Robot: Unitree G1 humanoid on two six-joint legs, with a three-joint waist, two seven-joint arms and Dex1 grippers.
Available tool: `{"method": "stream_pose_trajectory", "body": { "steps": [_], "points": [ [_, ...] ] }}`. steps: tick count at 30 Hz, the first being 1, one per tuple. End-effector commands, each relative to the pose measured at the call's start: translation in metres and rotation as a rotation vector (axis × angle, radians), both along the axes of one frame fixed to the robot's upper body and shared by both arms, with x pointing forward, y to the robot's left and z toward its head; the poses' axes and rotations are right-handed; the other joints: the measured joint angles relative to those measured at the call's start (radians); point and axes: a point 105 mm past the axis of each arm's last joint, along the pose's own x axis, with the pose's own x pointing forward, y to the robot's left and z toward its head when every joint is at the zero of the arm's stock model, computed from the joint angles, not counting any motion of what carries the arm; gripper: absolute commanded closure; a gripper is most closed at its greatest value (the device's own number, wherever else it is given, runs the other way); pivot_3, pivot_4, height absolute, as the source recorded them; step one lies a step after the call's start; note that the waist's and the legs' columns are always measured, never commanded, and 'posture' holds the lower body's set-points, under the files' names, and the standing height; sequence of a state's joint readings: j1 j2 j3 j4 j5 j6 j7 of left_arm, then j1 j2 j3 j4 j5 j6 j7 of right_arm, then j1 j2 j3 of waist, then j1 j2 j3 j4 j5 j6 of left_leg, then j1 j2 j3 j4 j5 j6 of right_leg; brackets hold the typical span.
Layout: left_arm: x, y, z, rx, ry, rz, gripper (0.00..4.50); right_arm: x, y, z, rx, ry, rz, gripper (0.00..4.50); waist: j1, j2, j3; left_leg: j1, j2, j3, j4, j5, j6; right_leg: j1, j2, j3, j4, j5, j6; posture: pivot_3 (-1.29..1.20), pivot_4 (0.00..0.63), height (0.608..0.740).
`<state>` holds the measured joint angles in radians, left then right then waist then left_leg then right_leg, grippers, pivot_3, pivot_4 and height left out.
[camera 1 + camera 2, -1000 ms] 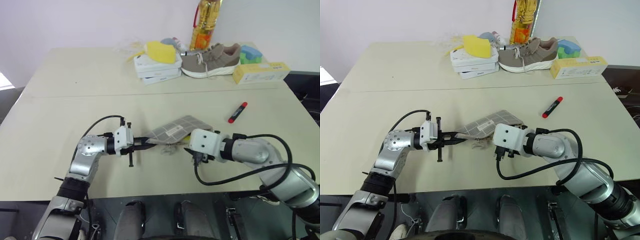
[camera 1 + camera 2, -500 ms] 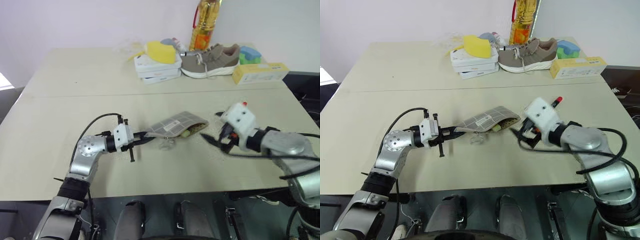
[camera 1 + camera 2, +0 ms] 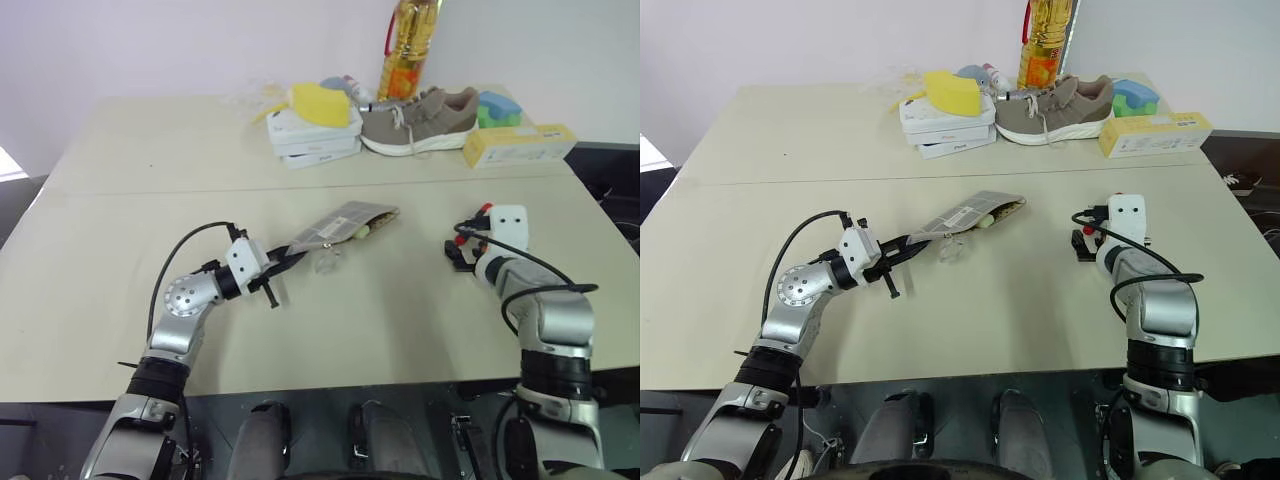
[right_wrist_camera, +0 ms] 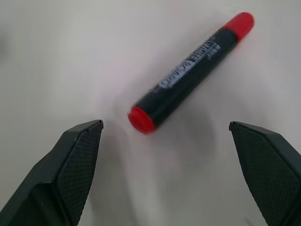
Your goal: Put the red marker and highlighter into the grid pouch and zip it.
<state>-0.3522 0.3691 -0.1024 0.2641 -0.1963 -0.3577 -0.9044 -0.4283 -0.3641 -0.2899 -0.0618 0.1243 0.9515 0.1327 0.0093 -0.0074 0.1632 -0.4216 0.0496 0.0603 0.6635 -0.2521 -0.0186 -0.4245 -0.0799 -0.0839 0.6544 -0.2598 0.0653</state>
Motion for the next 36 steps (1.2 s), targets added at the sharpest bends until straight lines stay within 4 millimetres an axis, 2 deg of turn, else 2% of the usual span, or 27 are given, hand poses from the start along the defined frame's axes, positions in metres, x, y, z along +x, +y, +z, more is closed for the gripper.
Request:
{"method": "stream_pose_trajectory", "body": {
  "steps": [1,3,6,12,15,18,21,25,29,36],
  "points": [
    [0.000,0.000,0.006,-0.014,-0.027,0.009,4.50,0.012,-0.009,0.013,0.041,-0.083,-0.063,0.05,0.000,0.000,0.000,0.000,0.000,0.000,0.000,0.000,0.000,0.000,0.000,0.000,0.000,0.000,0.000,0.00,0.150,0.740],
    [0.000,-0.001,0.006,-0.015,-0.027,0.009,4.50,0.015,-0.013,0.010,0.059,-0.080,-0.102,0.05,0.001,0.000,0.000,0.000,0.000,0.000,0.000,0.000,0.000,0.000,0.000,0.000,0.000,0.000,0.000,0.00,0.150,0.740],
    [-0.001,-0.002,0.007,-0.017,-0.027,0.010,4.50,0.015,-0.021,0.007,0.077,-0.076,-0.149,0.93,0.001,0.000,0.000,0.000,0.000,0.000,0.000,0.000,0.000,0.000,0.000,0.000,0.000,0.000,0.000,0.00,0.150,0.740],
    [0.001,-0.001,0.010,-0.036,-0.015,0.016,4.50,0.012,-0.016,0.016,0.075,-0.109,-0.121,4.01,0.000,0.001,0.000,0.000,0.000,0.000,0.000,0.000,0.000,0.000,0.000,0.000,0.000,0.000,0.000,0.00,0.150,0.740],
    [0.002,0.000,0.012,-0.038,-0.013,0.018,4.50,0.008,-0.012,0.023,-0.029,-0.110,-0.057,4.09,-0.001,0.001,0.000,0.000,0.000,0.000,0.000,0.000,0.000,0.000,0.000,0.000,0.000,0.000,0.000,0.00,0.150,0.740],
    [0.006,0.002,0.014,-0.041,-0.014,0.023,4.50,-0.005,0.005,0.043,-0.286,-0.130,0.167,4.09,0.004,0.002,0.000,-0.001,0.000,0.000,0.000,0.000,0.000,0.000,-0.001,0.000,0.000,0.000,0.000,0.00,0.150,0.740],
    [0.008,0.003,0.017,-0.053,-0.012,0.025,4.50,-0.030,0.032,0.061,-0.414,-0.174,0.437,4.09,0.003,0.002,0.000,-0.001,0.000,0.000,0.000,0.000,0.000,0.000,-0.001,0.000,-0.001,0.000,0.001,0.00,0.150,0.740],
    [0.009,0.003,0.018,-0.066,-0.002,0.006,4.50,-0.069,0.064,0.064,-0.470,-0.163,0.725,4.09,0.001,0.000,0.001,-0.001,0.000,-0.002,0.000,0.000,0.000,0.000,0.000,0.000,-0.001,0.000,0.001,0.00,0.150,0.740],
    [0.008,0.002,0.017,-0.064,0.006,-0.017,4.50,-0.082,0.082,0.068,-0.442,-0.173,0.817,4.09,0.001,0.000,0.001,-0.001,0.000,-0.002,0.000,0.000,0.000,0.000,0.001,0.000,-0.001,0.000,0.001,0.00,0.150,0.740],
    [0.008,0.001,0.016,-0.068,0.007,-0.034,4.50,-0.087,0.095,0.066,-0.466,-0.141,0.888,4.09,0.005,-0.001,0.001,-0.001,0.000,-0.002,0.001,0.000,0.000,0.000,0.000,0.000,-0.002,0.000,0.001,0.00,0.150,0.740]
  ]
}}
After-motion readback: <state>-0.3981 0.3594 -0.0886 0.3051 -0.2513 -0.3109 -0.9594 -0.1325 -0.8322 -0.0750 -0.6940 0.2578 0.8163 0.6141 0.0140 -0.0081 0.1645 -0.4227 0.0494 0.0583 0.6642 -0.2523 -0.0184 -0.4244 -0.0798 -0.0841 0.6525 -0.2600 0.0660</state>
